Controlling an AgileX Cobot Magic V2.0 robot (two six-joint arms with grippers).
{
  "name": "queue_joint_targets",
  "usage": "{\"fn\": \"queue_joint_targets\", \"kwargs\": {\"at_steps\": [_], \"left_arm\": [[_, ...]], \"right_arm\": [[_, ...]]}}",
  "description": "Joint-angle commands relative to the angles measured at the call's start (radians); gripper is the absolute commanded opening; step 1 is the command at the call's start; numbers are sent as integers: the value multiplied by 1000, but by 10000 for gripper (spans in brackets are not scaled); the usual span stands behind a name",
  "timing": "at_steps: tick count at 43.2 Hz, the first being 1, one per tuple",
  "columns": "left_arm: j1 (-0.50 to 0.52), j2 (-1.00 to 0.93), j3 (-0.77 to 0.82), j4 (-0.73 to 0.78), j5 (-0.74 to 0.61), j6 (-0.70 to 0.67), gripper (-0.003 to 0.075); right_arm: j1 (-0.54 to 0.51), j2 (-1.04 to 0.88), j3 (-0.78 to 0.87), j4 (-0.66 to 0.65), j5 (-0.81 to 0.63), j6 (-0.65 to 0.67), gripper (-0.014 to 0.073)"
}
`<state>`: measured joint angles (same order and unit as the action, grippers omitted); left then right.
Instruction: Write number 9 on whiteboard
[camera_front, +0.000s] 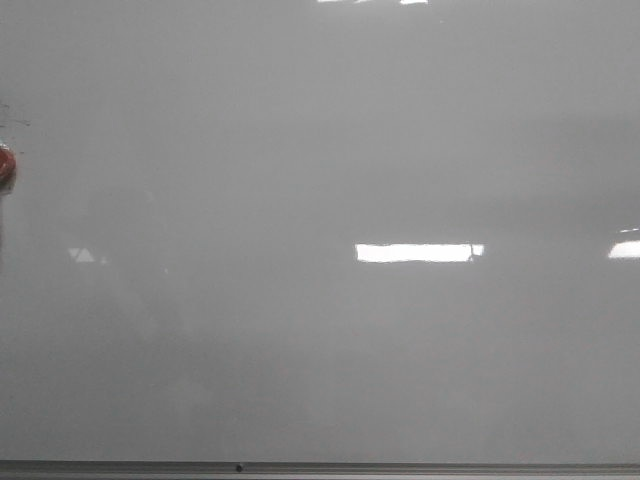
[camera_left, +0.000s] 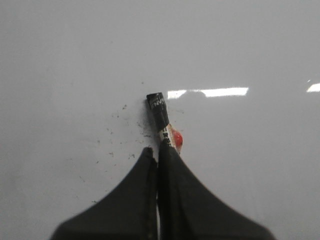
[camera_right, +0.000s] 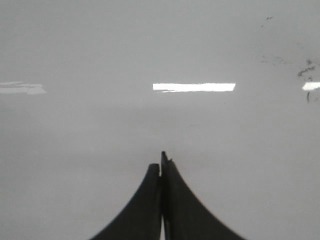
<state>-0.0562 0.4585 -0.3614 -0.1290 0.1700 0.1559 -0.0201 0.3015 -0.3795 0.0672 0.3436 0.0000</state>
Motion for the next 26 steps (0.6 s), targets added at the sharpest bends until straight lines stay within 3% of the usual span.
{"fn": "queue_joint_targets", "kwargs": {"at_steps": [1,3,6,11,14,20,26], "left_arm": [[2,35,-39,-1,-92,-8,12],[2,37,-39,-1,-104,-8,69],[2,41,-39,-1,-126,-8,220],[2,41,-39,-1,-162,-8,597],[2,41,-39,-1,-198,-8,713],[2,41,-39,-59,-212,-8,637],[2,111,-55,-126,-111,-8,608]], "right_arm": [[-8,27,-37,-5,-78,0,-64],[-8,27,-37,-5,-78,0,-48],[-8,27,-37,-5,-79,0,37],[-8,27,-37,-5,-82,0,277],[-8,27,-37,-5,-82,0,414],[-8,27,-37,-5,-83,0,575],[-8,27,-37,-5,-87,0,580]]}}
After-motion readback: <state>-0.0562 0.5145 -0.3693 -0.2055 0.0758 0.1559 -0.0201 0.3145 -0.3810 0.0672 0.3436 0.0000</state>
